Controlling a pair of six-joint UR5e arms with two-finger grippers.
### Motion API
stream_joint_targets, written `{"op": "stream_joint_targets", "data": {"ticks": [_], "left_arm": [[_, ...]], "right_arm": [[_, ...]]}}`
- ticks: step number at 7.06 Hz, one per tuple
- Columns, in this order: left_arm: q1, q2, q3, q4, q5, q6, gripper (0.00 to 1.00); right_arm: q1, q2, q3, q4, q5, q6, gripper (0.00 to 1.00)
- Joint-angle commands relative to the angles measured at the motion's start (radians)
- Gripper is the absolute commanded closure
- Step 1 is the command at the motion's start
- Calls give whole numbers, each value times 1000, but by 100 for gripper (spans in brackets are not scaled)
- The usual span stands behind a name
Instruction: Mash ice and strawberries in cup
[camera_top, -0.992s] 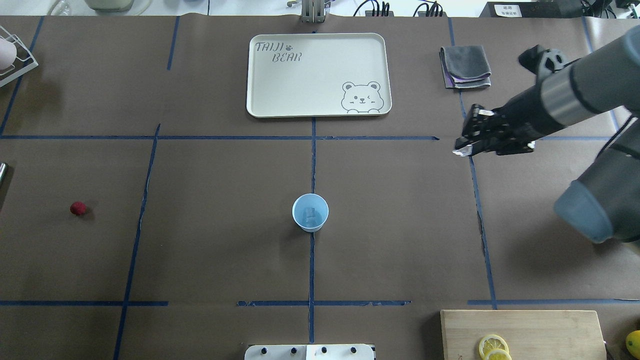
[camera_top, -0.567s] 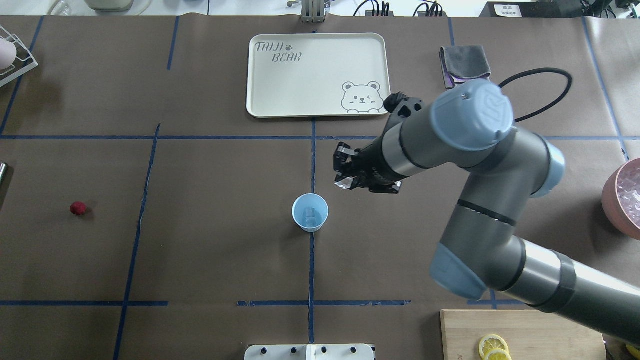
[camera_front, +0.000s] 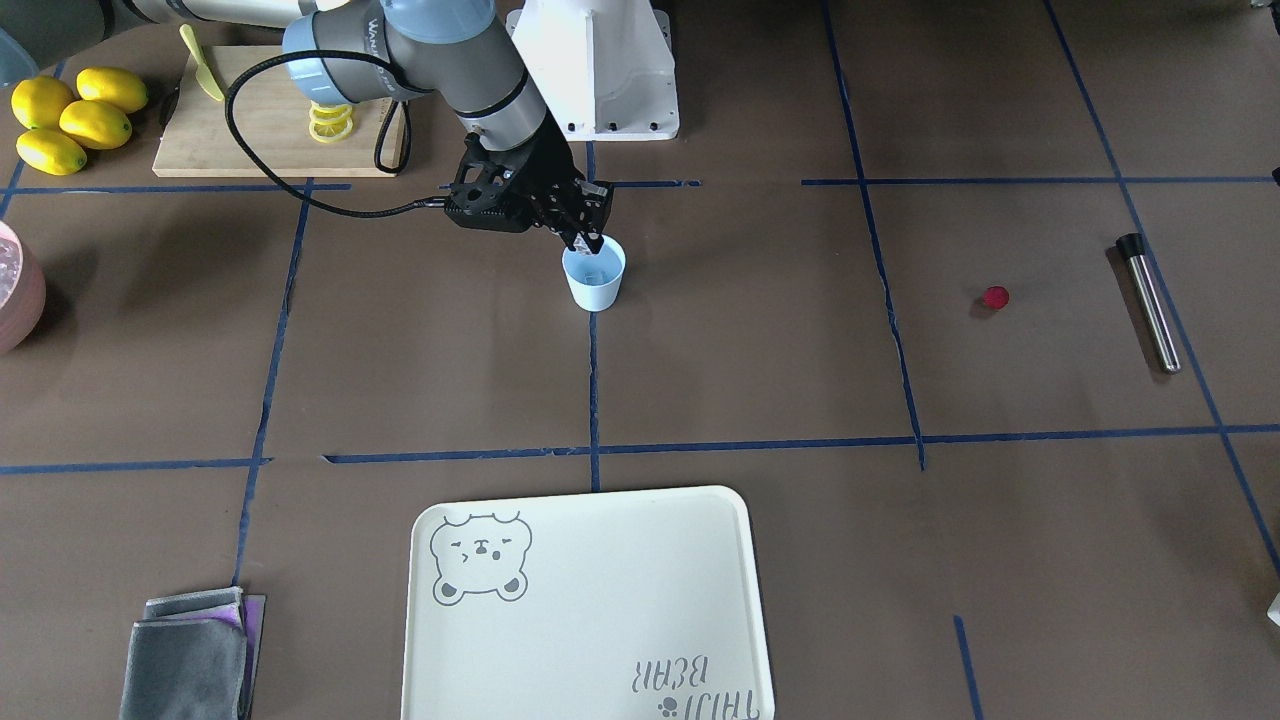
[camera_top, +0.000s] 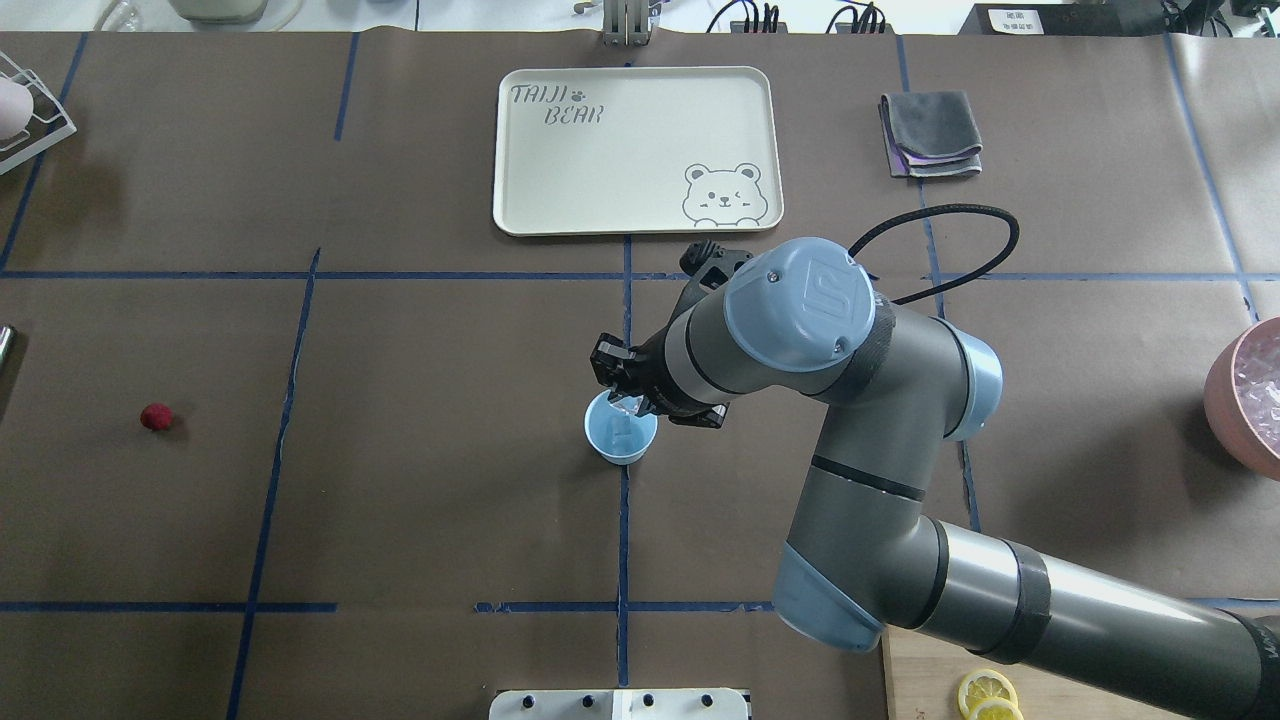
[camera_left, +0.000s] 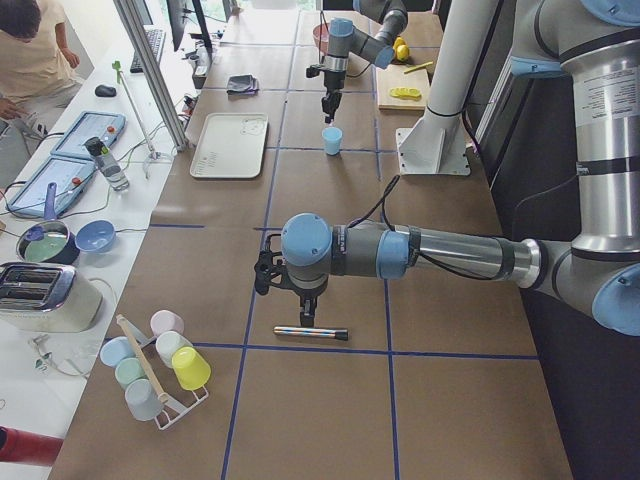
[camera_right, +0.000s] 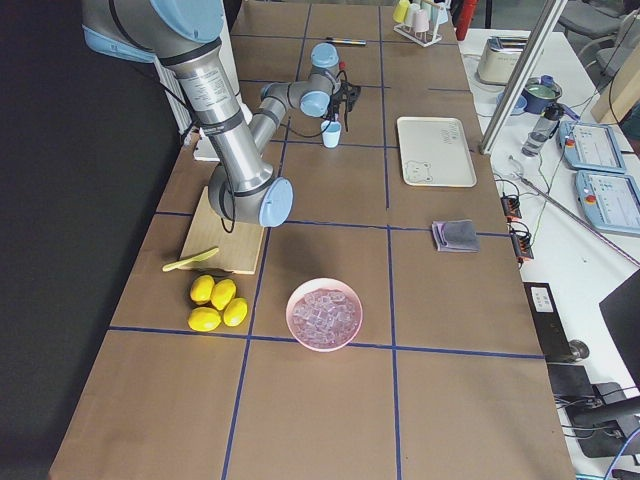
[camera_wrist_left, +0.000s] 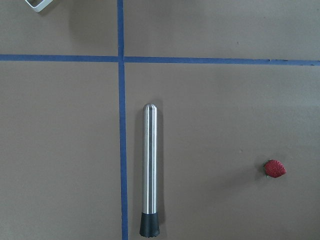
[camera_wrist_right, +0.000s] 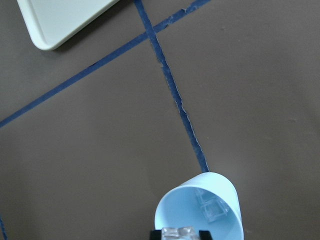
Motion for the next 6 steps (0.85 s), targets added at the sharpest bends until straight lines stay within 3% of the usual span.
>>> {"op": "stream_joint_targets", "data": {"ticks": [1,2,4,6], "left_arm": [[0,0,0,0,-1,0,0],[0,0,0,0,-1,0,0],[0,0,2,0,-6,1,0],[50,-3,0,-3,-4,1,0]], "right_arm": [[-13,-1,-23,-1,-3,2,43],[-13,1,-37,-1,-4,2,7],[-7,4,-31,-13,-3,2,1],[103,-63,79,-103,55,-11,1]]}}
